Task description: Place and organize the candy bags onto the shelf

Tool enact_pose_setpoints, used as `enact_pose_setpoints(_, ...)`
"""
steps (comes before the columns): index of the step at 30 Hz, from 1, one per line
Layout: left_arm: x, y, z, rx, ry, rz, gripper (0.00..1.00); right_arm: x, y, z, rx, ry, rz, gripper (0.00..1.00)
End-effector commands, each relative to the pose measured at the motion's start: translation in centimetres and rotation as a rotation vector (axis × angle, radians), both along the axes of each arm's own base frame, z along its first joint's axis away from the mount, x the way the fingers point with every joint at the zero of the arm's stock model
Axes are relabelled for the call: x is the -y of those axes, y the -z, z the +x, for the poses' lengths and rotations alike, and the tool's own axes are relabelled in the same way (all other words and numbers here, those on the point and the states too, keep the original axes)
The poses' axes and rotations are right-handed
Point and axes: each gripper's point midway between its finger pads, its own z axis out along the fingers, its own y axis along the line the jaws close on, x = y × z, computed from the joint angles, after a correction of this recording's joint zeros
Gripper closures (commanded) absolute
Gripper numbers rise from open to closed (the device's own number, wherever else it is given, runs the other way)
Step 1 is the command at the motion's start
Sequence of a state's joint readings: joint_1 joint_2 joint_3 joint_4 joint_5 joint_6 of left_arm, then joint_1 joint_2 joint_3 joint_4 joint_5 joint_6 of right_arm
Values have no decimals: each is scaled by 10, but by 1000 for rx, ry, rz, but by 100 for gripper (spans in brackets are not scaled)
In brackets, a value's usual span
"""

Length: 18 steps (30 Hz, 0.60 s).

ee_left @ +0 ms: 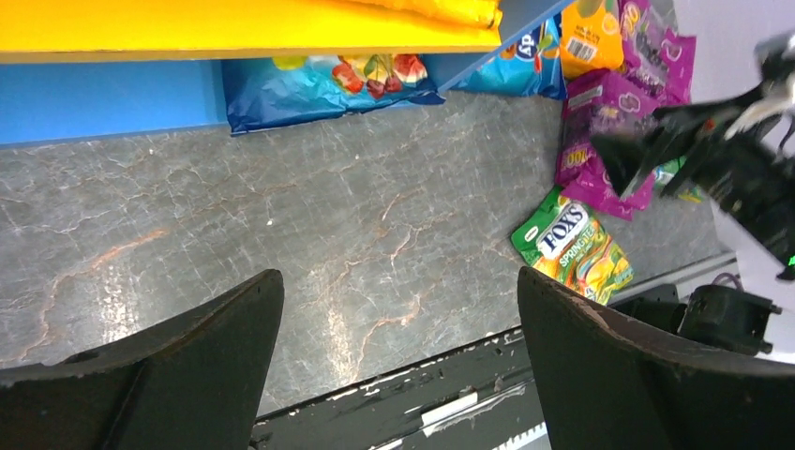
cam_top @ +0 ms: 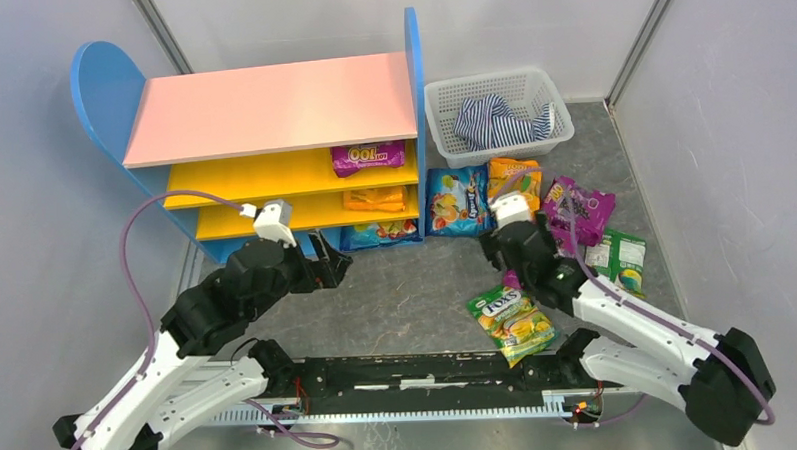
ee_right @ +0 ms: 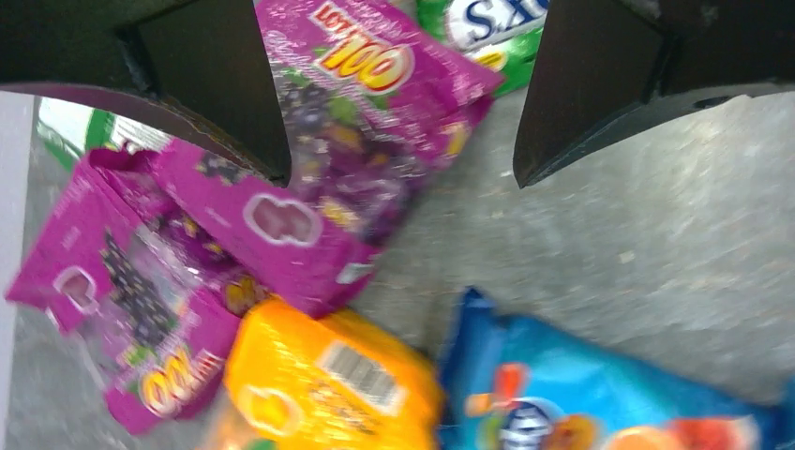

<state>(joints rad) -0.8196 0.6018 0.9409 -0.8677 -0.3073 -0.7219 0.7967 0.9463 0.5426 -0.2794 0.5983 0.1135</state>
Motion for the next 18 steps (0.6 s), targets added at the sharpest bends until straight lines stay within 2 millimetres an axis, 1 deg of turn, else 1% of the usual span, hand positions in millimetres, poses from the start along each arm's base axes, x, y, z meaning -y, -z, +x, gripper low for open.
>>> enact_pose_setpoints(1, 11, -1, 0, 25, 74, 7, 0, 17, -4, 19, -24, 172, 230, 2)
enact_pose_setpoints(4, 8, 3, -3, 24, 69, -2, 0, 35, 1, 27, -43, 239, 288, 2)
enact_pose_setpoints(6, 6, 6, -4, 25, 60, -13, 0, 50, 5, 31, -60, 294, 322, 2)
enact_pose_setpoints(8, 4, 10, -7, 23, 57, -23, 0, 56, 10, 32, -77, 295, 367, 2)
enact_pose_setpoints(9, 3, 12, -8, 20, 54, -25, 0, 55, 12, 33, -88, 279, 387, 2)
enact_pose_setpoints(10, 2, 15, -8, 18, 49, -30, 0, 54, 15, 33, -99, 264, 392, 2)
enact_pose_setpoints(13, 1, 11, -10, 29, 49, -45, 0, 42, 24, 30, -173, 196, 383, 2)
enact_pose_setpoints(14, 0, 10, -9, 34, 45, -44, 0, 35, 28, 28, -198, 161, 396, 2)
enact_pose_setpoints(15, -1, 11, -9, 34, 42, -42, 0, 29, 33, 26, -218, 130, 409, 4)
enact_pose_setpoints(18, 2, 11, -8, 36, 52, -35, 0, 2, 45, 17, -273, 33, 464, 6)
